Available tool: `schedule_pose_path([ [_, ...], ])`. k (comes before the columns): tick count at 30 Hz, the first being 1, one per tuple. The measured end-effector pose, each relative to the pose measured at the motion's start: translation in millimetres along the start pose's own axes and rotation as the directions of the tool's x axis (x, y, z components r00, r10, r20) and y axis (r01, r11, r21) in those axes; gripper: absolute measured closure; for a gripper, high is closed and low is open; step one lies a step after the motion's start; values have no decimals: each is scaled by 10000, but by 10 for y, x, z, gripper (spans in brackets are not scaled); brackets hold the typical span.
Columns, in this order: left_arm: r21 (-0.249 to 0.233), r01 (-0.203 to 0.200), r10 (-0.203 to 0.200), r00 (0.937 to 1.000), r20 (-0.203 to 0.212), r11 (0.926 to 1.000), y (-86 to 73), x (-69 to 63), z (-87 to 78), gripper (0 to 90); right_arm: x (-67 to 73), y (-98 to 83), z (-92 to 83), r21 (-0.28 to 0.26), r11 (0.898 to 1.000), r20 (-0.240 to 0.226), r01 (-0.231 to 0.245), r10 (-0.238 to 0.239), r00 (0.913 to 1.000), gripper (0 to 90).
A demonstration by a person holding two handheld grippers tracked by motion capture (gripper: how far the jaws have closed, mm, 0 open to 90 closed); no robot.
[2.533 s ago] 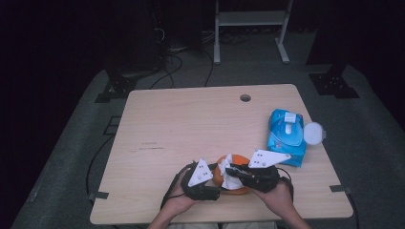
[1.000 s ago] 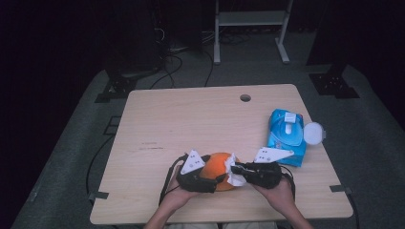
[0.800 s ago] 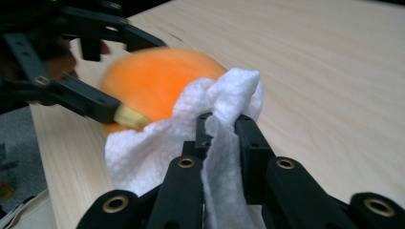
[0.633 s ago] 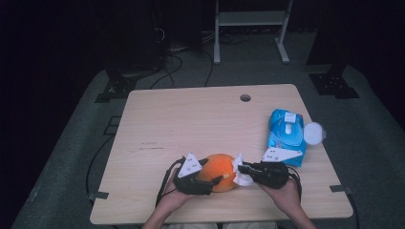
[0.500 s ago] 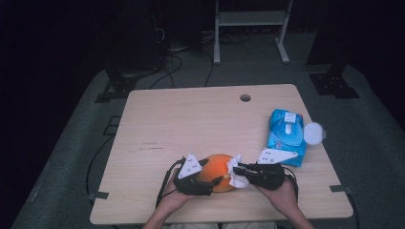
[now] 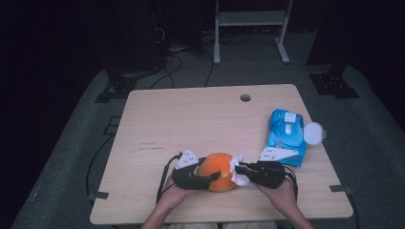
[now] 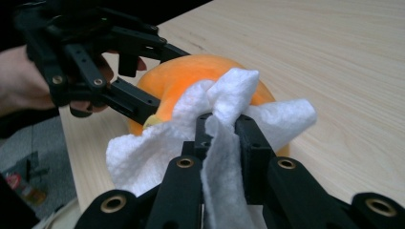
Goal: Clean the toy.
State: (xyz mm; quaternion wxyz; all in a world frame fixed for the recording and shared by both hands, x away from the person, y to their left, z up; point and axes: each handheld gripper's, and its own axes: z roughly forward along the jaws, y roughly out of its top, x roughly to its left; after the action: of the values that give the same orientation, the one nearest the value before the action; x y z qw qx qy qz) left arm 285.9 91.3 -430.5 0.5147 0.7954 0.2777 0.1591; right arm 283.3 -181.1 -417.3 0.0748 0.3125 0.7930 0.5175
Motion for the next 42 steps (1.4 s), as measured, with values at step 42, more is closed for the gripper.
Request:
schedule_pose_path([
  [42,755,-301,241,9966,793,9967,-64,57,-85,260,-85,-85,99,-30,9995,776,-326,327,9964,797],
])
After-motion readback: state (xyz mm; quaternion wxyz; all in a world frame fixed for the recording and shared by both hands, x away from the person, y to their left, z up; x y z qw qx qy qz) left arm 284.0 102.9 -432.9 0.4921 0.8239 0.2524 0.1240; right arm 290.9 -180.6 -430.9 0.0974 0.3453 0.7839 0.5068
